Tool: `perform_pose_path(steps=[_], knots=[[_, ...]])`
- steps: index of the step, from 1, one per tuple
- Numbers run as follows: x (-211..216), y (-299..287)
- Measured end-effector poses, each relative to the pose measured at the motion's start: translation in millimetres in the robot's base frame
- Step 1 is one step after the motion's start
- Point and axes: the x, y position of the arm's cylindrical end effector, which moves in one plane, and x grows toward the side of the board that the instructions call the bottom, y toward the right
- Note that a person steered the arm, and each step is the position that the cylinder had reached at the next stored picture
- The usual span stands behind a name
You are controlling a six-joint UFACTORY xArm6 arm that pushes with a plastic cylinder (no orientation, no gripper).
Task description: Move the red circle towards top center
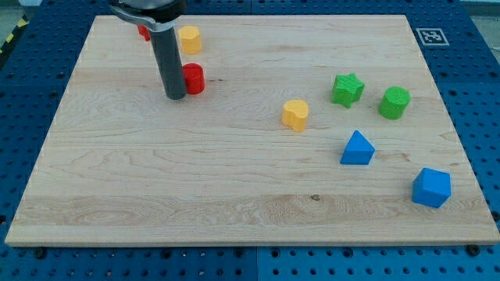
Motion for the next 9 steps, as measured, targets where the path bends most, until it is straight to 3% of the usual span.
perform_pose_path(steps=[7,9], knots=[[-39.5,41.2],[-21.3,111.1]])
